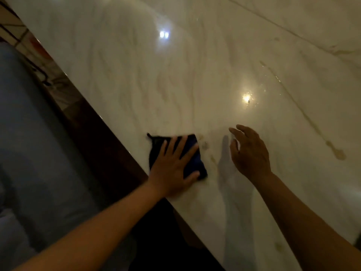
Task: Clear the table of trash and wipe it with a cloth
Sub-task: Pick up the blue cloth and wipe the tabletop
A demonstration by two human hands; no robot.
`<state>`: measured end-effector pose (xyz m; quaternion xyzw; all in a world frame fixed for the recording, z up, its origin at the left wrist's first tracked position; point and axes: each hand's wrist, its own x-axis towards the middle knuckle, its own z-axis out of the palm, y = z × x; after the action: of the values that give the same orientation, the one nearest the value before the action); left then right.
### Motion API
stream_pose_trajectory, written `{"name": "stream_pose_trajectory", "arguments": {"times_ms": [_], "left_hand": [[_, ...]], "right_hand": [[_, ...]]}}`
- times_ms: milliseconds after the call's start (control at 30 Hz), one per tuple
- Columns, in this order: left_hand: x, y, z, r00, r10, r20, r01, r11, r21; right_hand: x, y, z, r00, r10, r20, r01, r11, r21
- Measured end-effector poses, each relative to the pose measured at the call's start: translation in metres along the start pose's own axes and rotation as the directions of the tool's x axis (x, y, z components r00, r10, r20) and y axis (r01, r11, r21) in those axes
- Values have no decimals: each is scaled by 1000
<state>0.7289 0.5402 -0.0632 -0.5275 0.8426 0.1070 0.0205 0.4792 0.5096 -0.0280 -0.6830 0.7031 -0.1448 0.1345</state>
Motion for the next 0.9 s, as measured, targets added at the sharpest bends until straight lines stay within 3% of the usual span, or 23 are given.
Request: {"name": "stream_pose_trajectory", "arguments": {"times_ms": [133,233,300,400,533,667,700,833,900], "left_hand": [[74,-22,-17,964,-266,19,265,964,36],[116,-12,-23,906,-423,3,423,906,23],[121,10,-19,919,-394,-14,394,919,25],[81,76,-1,987,-162,-12,162,987,12],[-20,154,23,997,71,-21,-72,997,-30],[-11,135,23,986,165,-23,-164,986,33],[8,122,18,990,140,-28,-139,989,45],[84,74,-1,986,-169,-2,169,983,71],[97,73,-1,970,-242,-15,242,968,69]], "right_hand": [[-55,59,-22,1000,-5,-8,4,995,-98],[-90,99,-21,994,-100,46,106,978,-178],[-94,108,-16,990,-137,44,142,976,-166],[-93,102,-13,996,-73,-41,69,993,-91],[-96,97,-14,999,-12,-43,10,999,-51],[-93,104,-16,999,-43,-14,42,996,-80],[-92,105,-18,998,-57,-10,56,995,-80],[-90,110,-20,997,-78,-3,77,993,-86],[-89,112,-18,997,-80,-19,78,994,-78]]}}
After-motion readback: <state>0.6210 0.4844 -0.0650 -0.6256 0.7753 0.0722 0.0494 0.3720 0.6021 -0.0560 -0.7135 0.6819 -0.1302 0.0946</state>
